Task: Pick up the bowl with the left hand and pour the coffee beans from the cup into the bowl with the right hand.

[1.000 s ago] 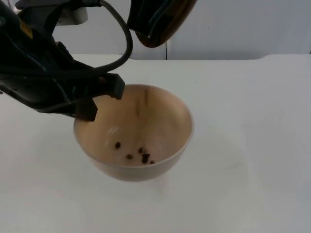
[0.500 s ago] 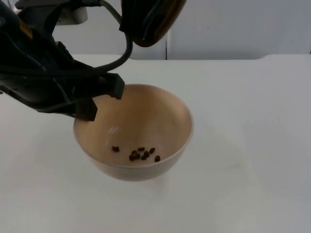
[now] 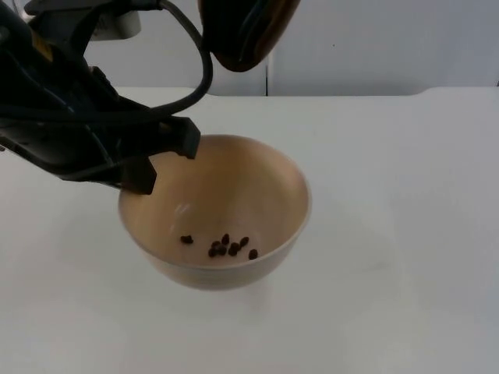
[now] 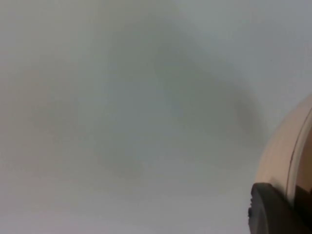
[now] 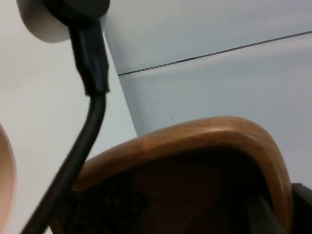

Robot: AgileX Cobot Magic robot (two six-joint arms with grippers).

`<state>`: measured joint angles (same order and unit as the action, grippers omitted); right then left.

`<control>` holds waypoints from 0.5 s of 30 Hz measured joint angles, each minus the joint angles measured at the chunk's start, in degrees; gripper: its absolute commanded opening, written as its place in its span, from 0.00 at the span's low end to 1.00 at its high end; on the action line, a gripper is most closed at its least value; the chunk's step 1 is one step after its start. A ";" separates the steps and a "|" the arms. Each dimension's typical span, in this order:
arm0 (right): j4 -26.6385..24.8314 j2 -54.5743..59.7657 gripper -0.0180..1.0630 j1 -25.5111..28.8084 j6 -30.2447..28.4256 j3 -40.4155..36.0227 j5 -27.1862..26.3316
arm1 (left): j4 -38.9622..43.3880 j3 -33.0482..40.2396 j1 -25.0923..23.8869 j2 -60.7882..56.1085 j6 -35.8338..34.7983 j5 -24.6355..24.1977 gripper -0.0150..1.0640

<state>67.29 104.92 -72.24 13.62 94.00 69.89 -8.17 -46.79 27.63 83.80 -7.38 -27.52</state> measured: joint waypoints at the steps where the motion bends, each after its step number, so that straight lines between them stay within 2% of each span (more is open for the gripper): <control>1: 0.21 0.00 0.02 0.00 -0.26 0.00 0.00 | 0.00 0.00 0.00 0.00 0.00 0.00 0.01; 15: 1.67 0.03 0.02 -0.08 -2.27 0.00 0.00 | 0.00 0.00 0.00 0.00 0.00 0.11 0.01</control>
<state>68.96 104.95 -72.32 11.35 94.00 69.89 -8.17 -46.79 27.63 83.80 -7.38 -27.42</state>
